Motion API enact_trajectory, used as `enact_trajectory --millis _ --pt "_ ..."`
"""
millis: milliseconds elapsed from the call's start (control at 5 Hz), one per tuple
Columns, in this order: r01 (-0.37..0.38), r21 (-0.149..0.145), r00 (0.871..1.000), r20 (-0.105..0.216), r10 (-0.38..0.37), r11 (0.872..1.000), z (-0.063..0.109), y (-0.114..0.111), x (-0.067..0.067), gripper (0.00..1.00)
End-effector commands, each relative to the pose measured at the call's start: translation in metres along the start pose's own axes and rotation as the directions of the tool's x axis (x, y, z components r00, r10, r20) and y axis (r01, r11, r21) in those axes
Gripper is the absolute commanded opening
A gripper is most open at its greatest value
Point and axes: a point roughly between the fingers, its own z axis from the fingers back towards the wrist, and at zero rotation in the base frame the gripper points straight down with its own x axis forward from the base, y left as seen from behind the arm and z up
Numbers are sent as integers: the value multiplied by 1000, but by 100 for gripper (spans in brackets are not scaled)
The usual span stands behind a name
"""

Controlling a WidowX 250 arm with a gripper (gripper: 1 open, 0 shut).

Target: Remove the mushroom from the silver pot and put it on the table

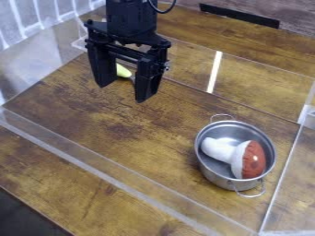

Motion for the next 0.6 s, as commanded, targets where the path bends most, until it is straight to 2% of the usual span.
enact_trajectory --millis 0,400 --pt "-8 -4 999 -39 8 1000 -14 0 -8 100" --pt "-36 -15 995 -98 34 999 -25 -18 -4 100"
